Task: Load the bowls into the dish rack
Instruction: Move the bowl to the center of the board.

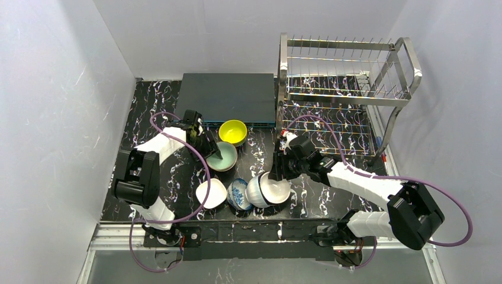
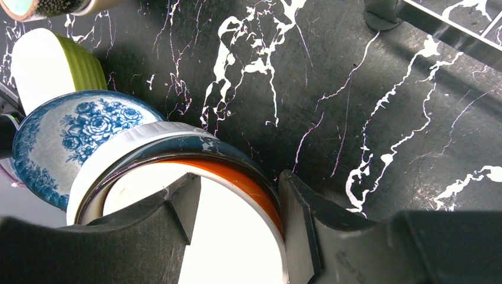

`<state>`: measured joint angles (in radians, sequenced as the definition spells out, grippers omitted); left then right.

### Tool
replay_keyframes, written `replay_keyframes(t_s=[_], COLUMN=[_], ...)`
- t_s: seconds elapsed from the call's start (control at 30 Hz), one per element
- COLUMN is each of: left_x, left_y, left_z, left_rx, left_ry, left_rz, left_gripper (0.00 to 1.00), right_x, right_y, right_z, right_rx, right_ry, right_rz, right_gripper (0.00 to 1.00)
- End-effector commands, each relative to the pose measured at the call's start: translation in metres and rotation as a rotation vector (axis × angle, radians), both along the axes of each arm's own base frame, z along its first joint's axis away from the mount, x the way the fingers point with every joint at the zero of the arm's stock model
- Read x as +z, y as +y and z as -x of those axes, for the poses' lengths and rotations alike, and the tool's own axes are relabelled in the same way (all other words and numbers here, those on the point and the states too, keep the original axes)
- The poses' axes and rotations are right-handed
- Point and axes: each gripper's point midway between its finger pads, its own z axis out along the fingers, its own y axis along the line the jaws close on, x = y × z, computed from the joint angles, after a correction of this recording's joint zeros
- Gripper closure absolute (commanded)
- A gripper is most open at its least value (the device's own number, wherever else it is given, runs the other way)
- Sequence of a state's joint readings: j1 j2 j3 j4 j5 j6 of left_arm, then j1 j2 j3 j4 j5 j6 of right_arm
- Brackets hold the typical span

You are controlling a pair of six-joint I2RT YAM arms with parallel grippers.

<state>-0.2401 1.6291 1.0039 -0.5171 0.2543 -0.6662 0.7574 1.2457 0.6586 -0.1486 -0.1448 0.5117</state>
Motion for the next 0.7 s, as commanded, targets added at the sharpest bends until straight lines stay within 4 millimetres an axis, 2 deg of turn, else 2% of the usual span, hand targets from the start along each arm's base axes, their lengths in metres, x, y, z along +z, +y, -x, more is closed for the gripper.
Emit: replay_keyframes(t_s=[0.0,0.27,0.4,0.53,0.67], left_x=[0.009,0.032,0.049,0.066,0.08], left_y=[0.008,-0.001,-0.003,0.011,0.028], left_z=[-0.007,-0.025,-0.025,-0.011,0.017], left_rx=[0.028,0.006,-0.006,-0.014,-0.041], left_ry=[-0.011,-0.094,-0.143,-0.187,-0.204], left_rz=[-0.014,0.037,0.056,0.0,-0.073], left_gripper=[0.4,0.41,0.35,0.24,0.17], right_x=[0.025,0.028,0.028,0.03,0.031], right_y=[0.015,0.014,0.013,0.012,0.012], right_z=[-0.011,-0.012,-0.013,-0.014,-0.014], right_rx=[0.019,0.014,0.009,0.004,0.005], right_ry=[-0.059,-0.069,-0.072,-0.078,-0.081], right_rz=[-0.066,-0.064,-0.061,-0.059,-0.06], right_gripper=[0.41,0.41,0.41,0.41,0.41])
